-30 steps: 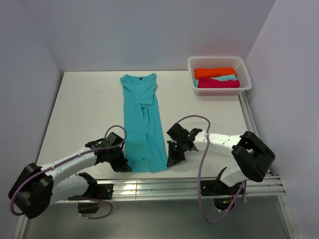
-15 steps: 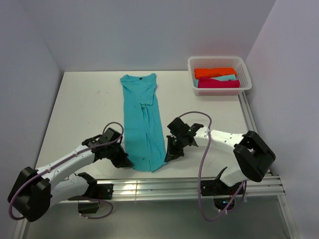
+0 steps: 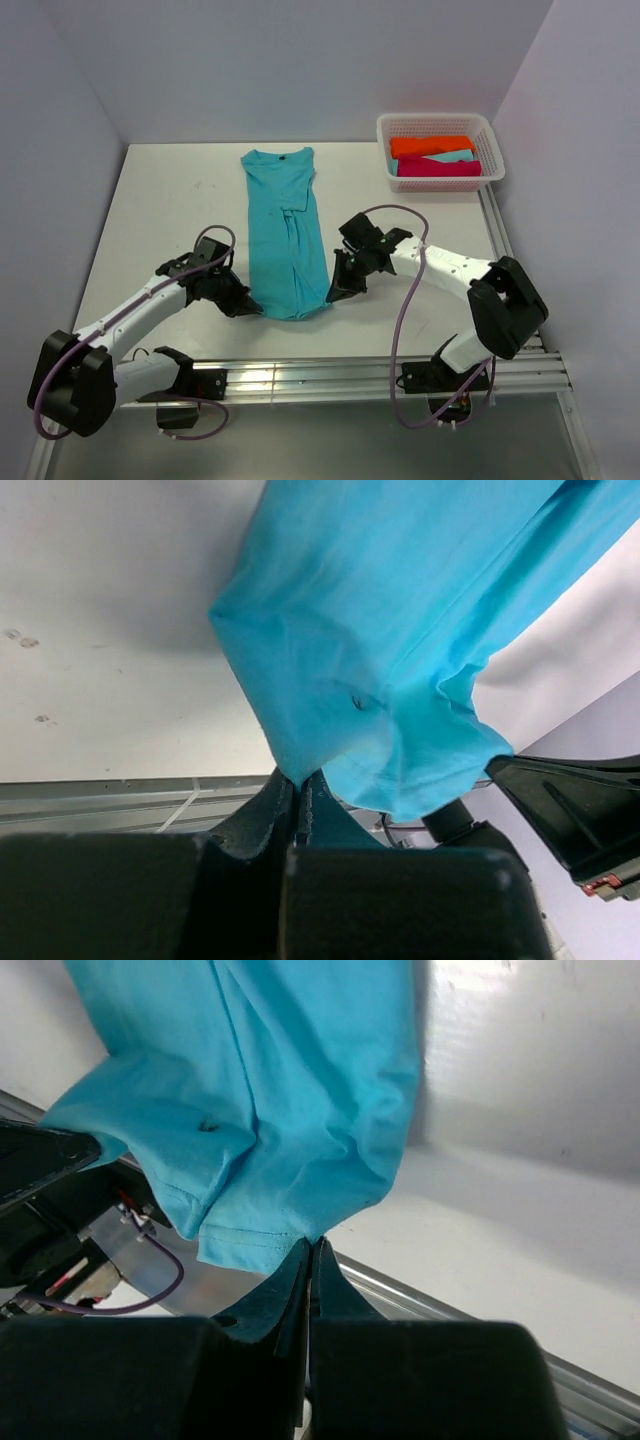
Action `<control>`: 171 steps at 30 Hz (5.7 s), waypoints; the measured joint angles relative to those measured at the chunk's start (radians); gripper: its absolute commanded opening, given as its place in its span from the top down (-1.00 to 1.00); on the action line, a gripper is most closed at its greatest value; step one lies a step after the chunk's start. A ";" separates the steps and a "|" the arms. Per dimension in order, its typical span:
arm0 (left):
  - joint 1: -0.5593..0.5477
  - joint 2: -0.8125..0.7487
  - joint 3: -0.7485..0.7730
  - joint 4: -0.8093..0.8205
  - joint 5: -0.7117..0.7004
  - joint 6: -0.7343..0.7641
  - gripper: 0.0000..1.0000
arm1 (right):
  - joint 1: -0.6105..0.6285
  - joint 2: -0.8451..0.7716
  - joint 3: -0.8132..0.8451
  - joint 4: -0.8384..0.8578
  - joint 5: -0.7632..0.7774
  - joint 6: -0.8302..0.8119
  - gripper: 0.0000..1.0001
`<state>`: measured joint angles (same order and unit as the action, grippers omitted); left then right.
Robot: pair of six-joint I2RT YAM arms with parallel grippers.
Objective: Roll the t-shirts
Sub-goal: Roll the tshirt
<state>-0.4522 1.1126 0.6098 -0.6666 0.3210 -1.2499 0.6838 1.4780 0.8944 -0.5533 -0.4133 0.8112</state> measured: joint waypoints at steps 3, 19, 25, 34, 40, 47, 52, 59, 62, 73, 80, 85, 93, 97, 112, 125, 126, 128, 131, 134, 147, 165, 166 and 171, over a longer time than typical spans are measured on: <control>0.029 0.023 0.021 -0.006 0.003 0.016 0.99 | -0.017 0.037 0.053 -0.005 -0.001 -0.016 1.00; 0.110 0.190 0.163 -0.011 0.006 0.088 0.99 | -0.101 0.179 0.200 -0.063 -0.018 -0.094 1.00; 0.130 0.245 0.202 -0.007 0.006 0.092 0.99 | -0.127 0.234 0.274 -0.084 -0.019 -0.125 1.00; 0.146 0.320 0.261 0.015 0.008 0.113 0.99 | -0.160 0.301 0.367 -0.116 -0.024 -0.155 1.00; 0.166 0.326 0.262 0.025 0.017 0.113 0.99 | -0.167 0.342 0.412 -0.130 -0.026 -0.164 1.00; 0.193 0.327 0.260 0.048 0.024 0.117 0.33 | -0.173 0.381 0.459 -0.145 -0.027 -0.174 0.91; 0.204 0.327 0.230 0.123 0.047 0.110 -0.47 | -0.183 0.410 0.499 -0.146 -0.033 -0.166 0.10; 0.241 0.332 0.229 0.154 0.039 0.154 -0.46 | -0.217 0.416 0.497 -0.105 -0.026 -0.135 -0.10; 0.258 0.331 0.251 0.137 0.019 0.198 -0.43 | -0.233 0.378 0.444 -0.067 -0.023 -0.132 -0.06; 0.259 0.211 0.121 0.167 0.023 0.314 -0.32 | -0.241 0.217 0.126 0.086 -0.079 -0.151 -0.19; 0.214 0.198 0.006 0.201 0.038 0.325 -0.19 | -0.209 0.188 0.008 0.208 -0.113 -0.138 -0.11; 0.204 0.192 0.000 0.233 0.037 0.330 -0.02 | -0.171 0.188 0.002 0.269 -0.120 -0.117 -0.06; 0.204 0.234 0.000 0.248 0.020 0.351 0.42 | -0.140 0.224 0.003 0.288 -0.109 -0.102 0.20; 0.204 0.253 -0.001 0.264 0.020 0.351 0.57 | -0.138 0.226 0.002 0.290 -0.099 -0.102 0.59; 0.197 0.333 0.006 0.294 0.064 0.377 0.32 | -0.137 0.287 0.004 0.282 -0.090 -0.100 0.66; 0.191 0.271 0.024 0.212 -0.006 0.420 0.01 | -0.136 0.232 -0.040 0.304 -0.101 -0.086 0.04; 0.190 0.271 0.022 0.211 -0.008 0.419 0.00 | -0.136 0.229 -0.045 0.309 -0.103 -0.082 0.03; 0.190 0.270 0.016 0.207 -0.008 0.418 -0.02 | -0.136 0.228 -0.053 0.322 -0.110 -0.070 0.03; 0.185 0.262 0.015 0.198 -0.010 0.417 -0.03 | -0.133 0.227 -0.066 0.349 -0.124 -0.052 0.00; 0.179 0.259 0.013 0.190 -0.014 0.417 -0.03 | -0.116 0.226 -0.075 0.373 -0.130 -0.034 -0.01; 0.156 0.273 0.002 0.193 -0.005 0.391 0.33 | -0.072 0.267 -0.076 0.404 -0.123 0.014 0.87; 0.154 0.255 -0.031 0.243 -0.009 0.351 0.63 | -0.081 0.267 -0.075 0.393 -0.124 -0.007 1.00; 0.154 0.261 -0.034 0.249 -0.012 0.348 0.65 | -0.082 0.266 -0.075 0.391 -0.124 -0.010 1.00; 0.154 0.280 -0.034 0.283 0.003 0.339 0.99 | -0.088 0.263 -0.075 0.376 -0.126 -0.025 1.00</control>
<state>-0.2981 1.3926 0.5758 -0.3832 0.3244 -0.9108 0.5957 1.7409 0.8192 -0.1776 -0.5396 0.7864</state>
